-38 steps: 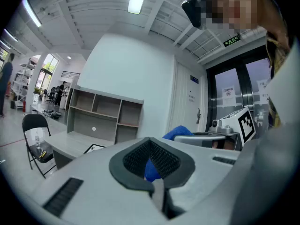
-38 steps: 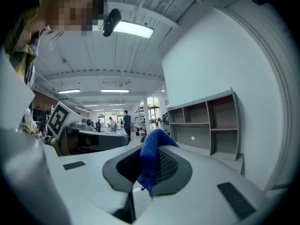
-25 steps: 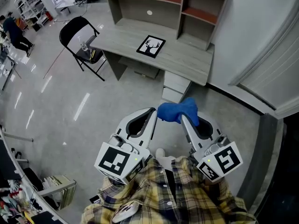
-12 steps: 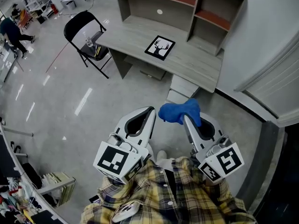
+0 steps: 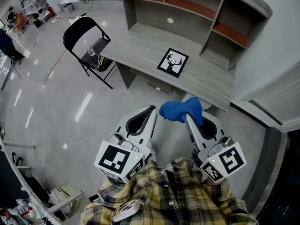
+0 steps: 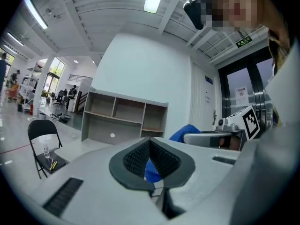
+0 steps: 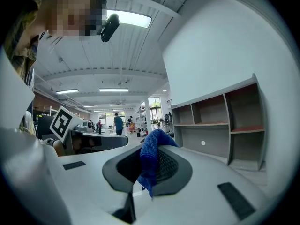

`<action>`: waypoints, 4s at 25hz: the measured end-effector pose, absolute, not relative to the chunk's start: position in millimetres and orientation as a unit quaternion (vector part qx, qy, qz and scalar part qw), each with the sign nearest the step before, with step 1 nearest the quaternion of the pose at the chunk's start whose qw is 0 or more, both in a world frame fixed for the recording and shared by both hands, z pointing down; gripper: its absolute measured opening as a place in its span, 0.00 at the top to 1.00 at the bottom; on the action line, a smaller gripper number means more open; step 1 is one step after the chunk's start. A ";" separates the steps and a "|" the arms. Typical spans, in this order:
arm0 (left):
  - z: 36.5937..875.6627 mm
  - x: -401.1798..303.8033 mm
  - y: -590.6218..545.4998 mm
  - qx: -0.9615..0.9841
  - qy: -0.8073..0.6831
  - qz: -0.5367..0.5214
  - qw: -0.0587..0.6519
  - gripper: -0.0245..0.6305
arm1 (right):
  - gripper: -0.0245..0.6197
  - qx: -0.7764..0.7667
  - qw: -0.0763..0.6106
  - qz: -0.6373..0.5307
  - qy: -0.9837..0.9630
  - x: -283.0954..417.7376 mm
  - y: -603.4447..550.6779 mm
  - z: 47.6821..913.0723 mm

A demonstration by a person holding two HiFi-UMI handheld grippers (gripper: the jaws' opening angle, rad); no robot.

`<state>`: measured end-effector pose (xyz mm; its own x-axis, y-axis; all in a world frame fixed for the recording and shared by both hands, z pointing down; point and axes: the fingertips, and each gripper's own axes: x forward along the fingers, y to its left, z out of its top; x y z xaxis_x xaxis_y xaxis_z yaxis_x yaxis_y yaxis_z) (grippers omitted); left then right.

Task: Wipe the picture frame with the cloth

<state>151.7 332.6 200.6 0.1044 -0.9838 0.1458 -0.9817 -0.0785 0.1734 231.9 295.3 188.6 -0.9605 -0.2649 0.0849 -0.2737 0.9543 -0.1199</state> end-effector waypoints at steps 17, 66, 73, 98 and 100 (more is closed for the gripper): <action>235.6 38.1 285.4 0.747 -0.646 0.002 0.158 0.96 | 0.90 0.200 0.064 0.086 -0.974 139.0 232.9 215.5; 271.0 -83.3 -102.2 0.903 -0.374 0.094 0.187 0.96 | 0.90 0.476 0.087 0.128 -0.866 19.1 -93.5 251.5; 313.4 -76.4 -103.7 0.904 -0.337 0.124 0.230 0.96 | 0.90 0.502 0.112 0.159 -0.843 21.4 -97.1 280.8; 493.1 -52.5 -34.0 0.820 -0.308 0.245 0.415 0.96 | 0.90 0.434 0.130 0.230 -0.862 3.4 -121.1 376.8; 512.1 -46.1 -24.5 0.809 -0.294 0.253 0.441 0.96 | 0.90 0.429 0.131 0.235 -0.862 2.1 -122.4 383.6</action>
<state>-46.1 -24.5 512.1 0.6989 -0.2537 0.6687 -0.6995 -0.4375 0.5650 2.1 -122.4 383.6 -0.5968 -0.6787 0.4281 -0.8021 0.5203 -0.2932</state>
